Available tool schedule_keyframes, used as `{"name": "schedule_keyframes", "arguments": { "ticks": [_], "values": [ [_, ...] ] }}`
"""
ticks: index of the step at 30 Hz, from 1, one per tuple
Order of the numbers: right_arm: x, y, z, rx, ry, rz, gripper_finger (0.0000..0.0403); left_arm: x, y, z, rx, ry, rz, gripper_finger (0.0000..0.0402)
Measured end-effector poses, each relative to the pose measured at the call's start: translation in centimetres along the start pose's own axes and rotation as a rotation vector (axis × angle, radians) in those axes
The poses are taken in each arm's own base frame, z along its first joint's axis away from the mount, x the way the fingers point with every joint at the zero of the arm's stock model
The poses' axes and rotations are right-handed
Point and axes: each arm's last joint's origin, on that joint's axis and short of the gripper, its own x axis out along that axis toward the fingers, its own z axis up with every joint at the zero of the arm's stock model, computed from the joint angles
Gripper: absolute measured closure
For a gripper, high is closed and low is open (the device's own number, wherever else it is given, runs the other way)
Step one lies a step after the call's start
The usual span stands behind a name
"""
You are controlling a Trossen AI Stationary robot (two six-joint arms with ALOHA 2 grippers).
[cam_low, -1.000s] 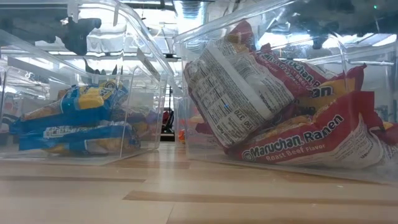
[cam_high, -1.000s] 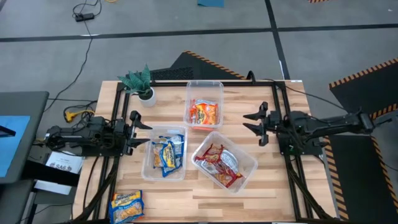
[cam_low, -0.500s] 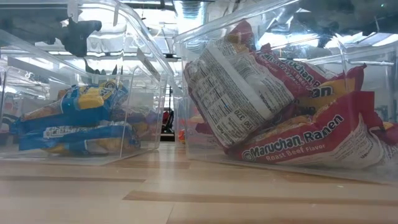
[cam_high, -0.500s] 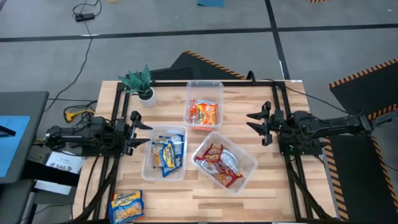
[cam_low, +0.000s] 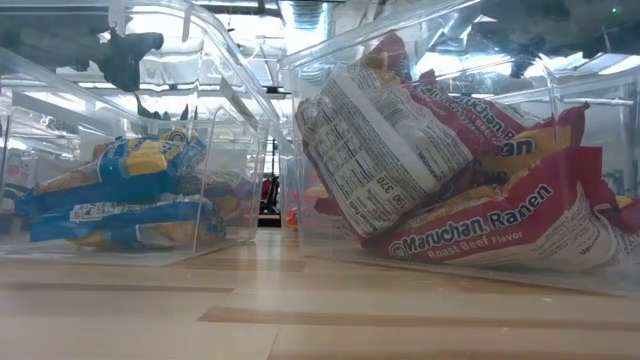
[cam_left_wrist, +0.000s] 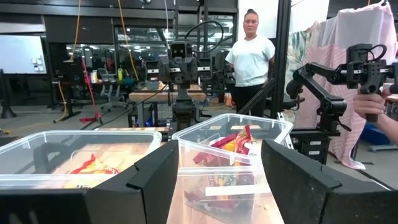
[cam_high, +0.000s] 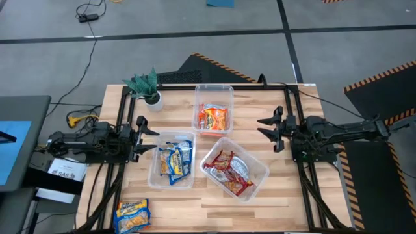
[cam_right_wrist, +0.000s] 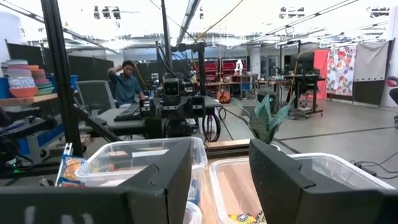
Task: Sort Maruchan noodles
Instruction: Put the blue noodle pack into the bottom left transparent bin
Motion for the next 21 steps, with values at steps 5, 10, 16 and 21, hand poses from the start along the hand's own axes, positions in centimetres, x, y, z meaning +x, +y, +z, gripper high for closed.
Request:
{"name": "schedule_keyframes", "arguments": {
  "ticks": [5,10,16,21],
  "values": [
    [0.00,0.00,-0.14,-0.028,0.014,-0.001,0.0221,0.00,0.00,0.00,-0.003,0.000,0.000,0.0182],
    [0.00,-0.01,-0.26,-0.030,0.026,-0.001,0.0221,0.00,0.00,0.00,-0.007,0.000,0.000,0.0182],
    [0.00,-0.01,-0.26,-0.030,0.026,-0.001,0.0221,0.00,0.00,0.02,-0.009,-0.002,0.000,0.0182],
    [0.00,-0.01,-0.26,-0.030,0.026,-0.001,0.0221,0.00,0.00,0.04,-0.009,-0.004,-0.001,0.0182]
  ]
}}
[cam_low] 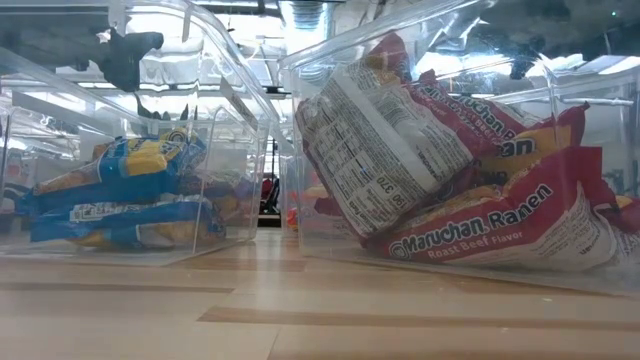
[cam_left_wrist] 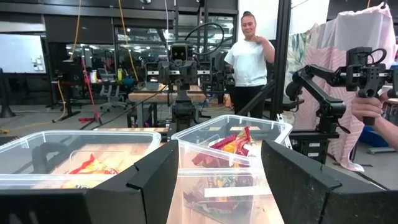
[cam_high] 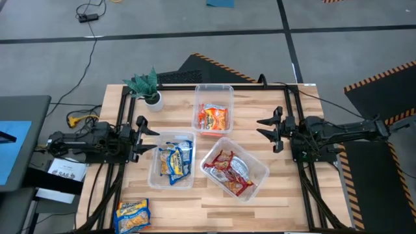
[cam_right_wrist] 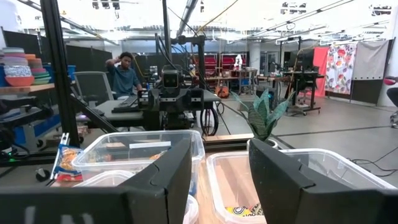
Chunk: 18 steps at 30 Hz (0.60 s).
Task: Sort Maruchan noodles
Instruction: Put the blue noodle pack into the bottom left transparent bin
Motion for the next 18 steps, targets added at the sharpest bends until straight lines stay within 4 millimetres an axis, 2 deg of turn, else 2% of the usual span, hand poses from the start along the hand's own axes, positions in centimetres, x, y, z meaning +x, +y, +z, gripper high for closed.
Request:
{"name": "schedule_keyframes", "arguments": {
  "ticks": [18],
  "values": [
    [0.00,0.00,0.02,0.028,-0.001,0.000,0.0221,0.00,-0.01,0.23,0.003,-0.023,-0.001,0.0182]
  ]
}}
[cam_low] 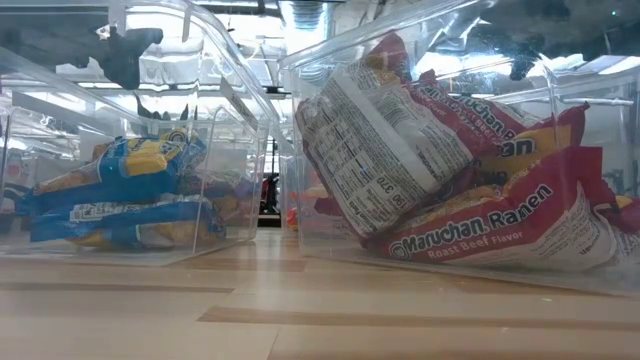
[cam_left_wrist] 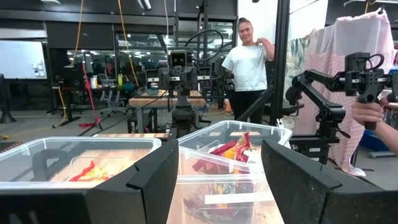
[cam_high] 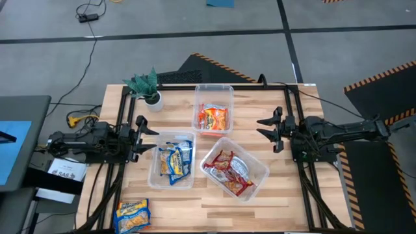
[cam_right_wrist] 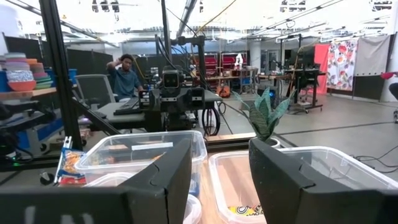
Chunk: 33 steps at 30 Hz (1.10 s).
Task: Sort Maruchan noodles
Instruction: Put the blue noodle pack into the bottom left transparent bin
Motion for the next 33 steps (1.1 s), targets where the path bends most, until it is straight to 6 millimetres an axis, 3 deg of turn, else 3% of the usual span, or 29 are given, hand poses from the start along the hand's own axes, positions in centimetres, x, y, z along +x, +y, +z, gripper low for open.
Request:
{"name": "schedule_keyframes", "arguments": {
  "ticks": [33],
  "values": [
    [0.00,-0.01,0.07,0.027,-0.007,-0.001,0.0221,0.00,0.00,-0.01,0.013,0.001,0.000,0.0182]
  ]
}}
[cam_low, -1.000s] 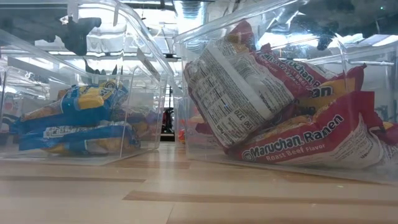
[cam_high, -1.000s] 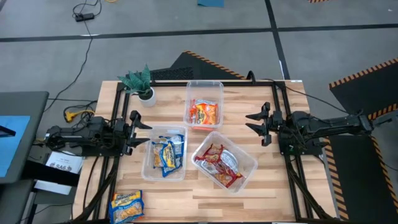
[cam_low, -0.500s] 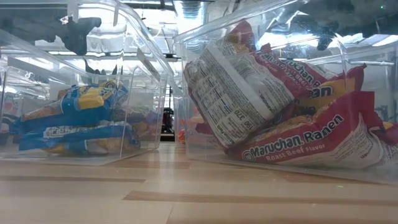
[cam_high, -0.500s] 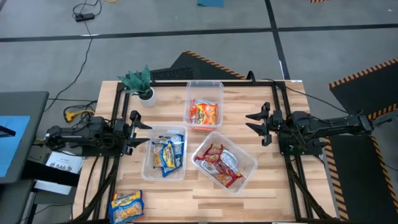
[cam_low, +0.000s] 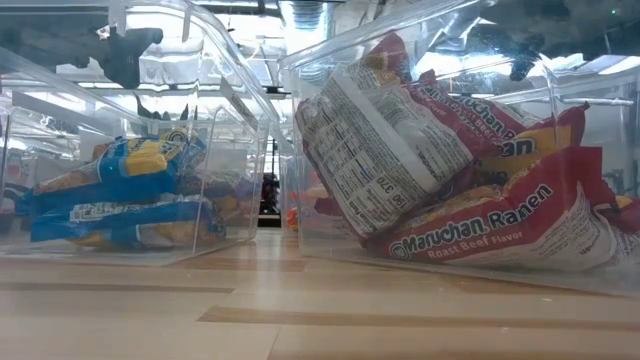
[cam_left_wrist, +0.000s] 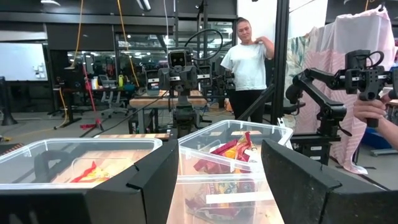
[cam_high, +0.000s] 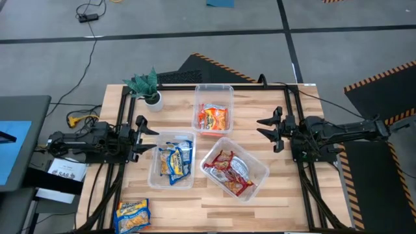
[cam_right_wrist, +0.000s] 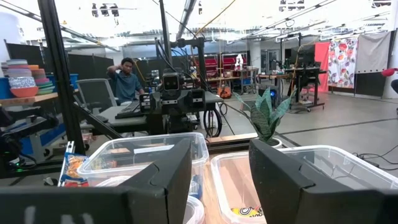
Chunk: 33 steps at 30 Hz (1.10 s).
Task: Sort Maruchan noodles
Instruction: Put the blue noodle pack into the bottom left transparent bin
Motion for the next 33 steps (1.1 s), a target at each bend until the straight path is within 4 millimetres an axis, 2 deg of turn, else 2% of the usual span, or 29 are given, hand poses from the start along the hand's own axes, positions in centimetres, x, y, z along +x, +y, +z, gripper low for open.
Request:
{"name": "schedule_keyframes", "arguments": {
  "ticks": [25,33],
  "values": [
    [0.0,0.0,0.0,0.002,0.000,0.000,0.0221,0.0,-0.1,0.3,0.004,-0.035,-0.027,0.0182],
    [0.0,0.0,0.0,0.002,0.000,0.000,0.0221,0.1,0.0,1.0,-0.085,-0.082,0.004,0.0182]
  ]
}}
